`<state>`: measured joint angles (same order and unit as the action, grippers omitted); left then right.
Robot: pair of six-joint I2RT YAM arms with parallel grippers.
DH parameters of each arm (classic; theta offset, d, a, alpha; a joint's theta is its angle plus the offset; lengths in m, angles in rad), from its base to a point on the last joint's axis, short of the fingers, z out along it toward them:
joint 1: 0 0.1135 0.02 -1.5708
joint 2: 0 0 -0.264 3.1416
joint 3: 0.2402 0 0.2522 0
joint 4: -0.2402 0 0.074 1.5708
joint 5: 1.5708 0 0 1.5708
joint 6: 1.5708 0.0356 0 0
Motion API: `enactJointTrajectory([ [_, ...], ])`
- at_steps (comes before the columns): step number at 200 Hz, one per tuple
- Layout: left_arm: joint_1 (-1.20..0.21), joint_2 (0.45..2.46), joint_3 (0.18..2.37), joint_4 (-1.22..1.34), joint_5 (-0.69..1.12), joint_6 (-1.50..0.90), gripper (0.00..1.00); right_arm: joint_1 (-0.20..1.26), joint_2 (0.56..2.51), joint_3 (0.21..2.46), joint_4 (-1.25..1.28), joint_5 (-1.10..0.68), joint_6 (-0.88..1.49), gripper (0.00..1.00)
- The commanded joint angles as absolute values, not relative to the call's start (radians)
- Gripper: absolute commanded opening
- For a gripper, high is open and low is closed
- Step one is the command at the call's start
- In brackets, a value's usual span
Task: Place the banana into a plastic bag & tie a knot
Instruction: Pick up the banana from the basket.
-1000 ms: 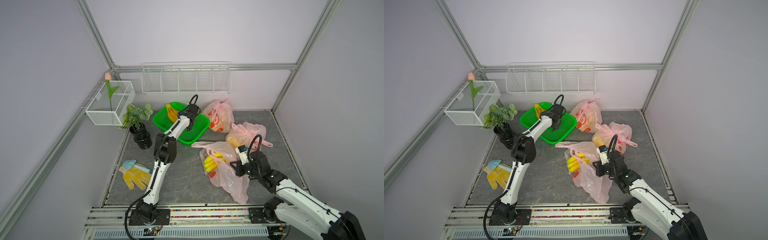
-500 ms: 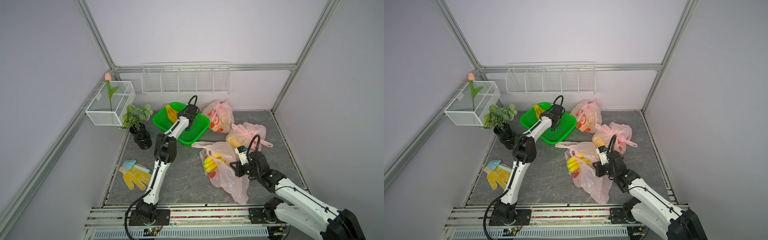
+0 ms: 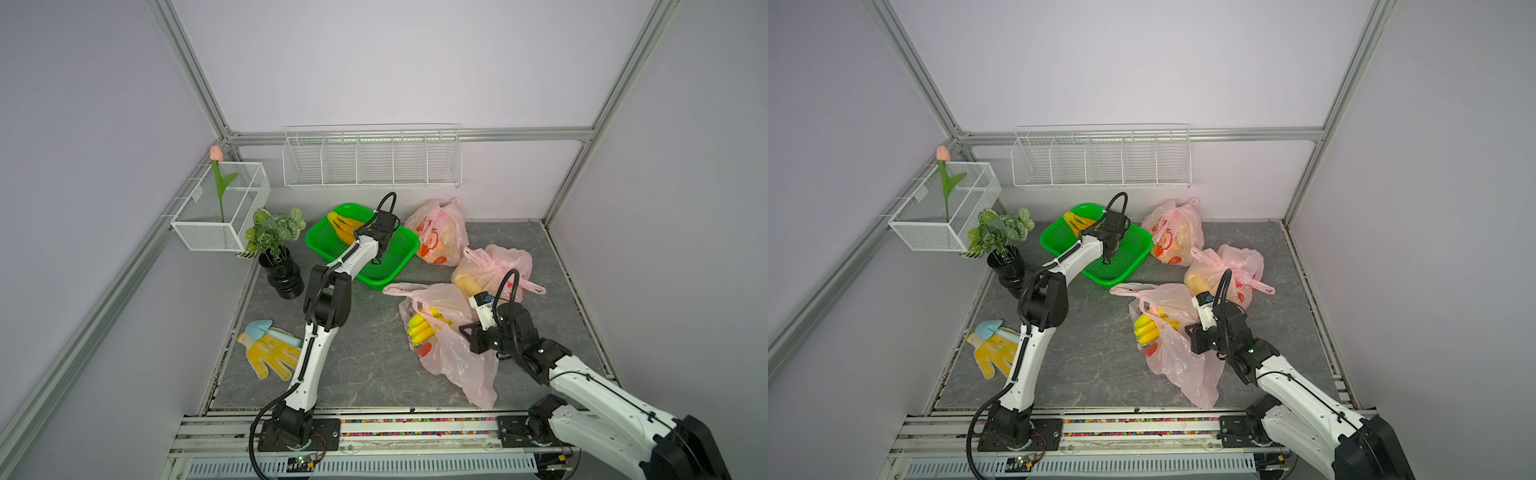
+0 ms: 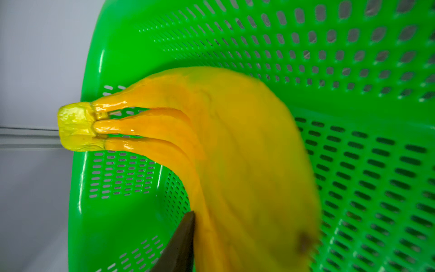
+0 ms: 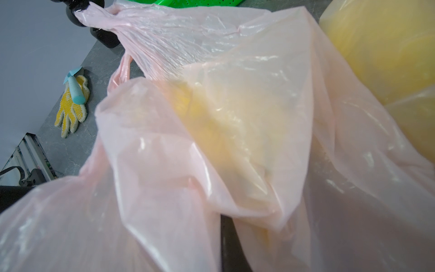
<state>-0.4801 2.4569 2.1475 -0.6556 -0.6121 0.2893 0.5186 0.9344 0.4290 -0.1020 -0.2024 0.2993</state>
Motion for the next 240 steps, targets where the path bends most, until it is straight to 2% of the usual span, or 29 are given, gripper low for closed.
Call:
enactJointTrajectory([
  [1,-0.518,2.362,2.087,-0.653,-0.606,0.266,0.29,0.516,0.93,0.43,-0.087,-0.206,0.301,0.07],
  [107,-0.688,1.846,1.595,-0.573,-0.506,0.023,0.2,0.528,0.887,0.467,-0.189,-0.186,0.307,0.07],
  [153,-0.737,1.521,1.365,-0.554,-0.367,-0.108,0.18,0.569,0.916,0.524,-0.245,-0.155,0.294,0.07],
  [212,-0.761,1.022,1.054,-0.508,-0.102,-0.257,0.17,0.574,0.946,0.584,-0.287,-0.104,0.302,0.07],
  [240,-0.851,0.862,0.966,-0.523,-0.046,-0.297,0.16,0.57,0.976,0.616,-0.291,-0.107,0.304,0.07],
])
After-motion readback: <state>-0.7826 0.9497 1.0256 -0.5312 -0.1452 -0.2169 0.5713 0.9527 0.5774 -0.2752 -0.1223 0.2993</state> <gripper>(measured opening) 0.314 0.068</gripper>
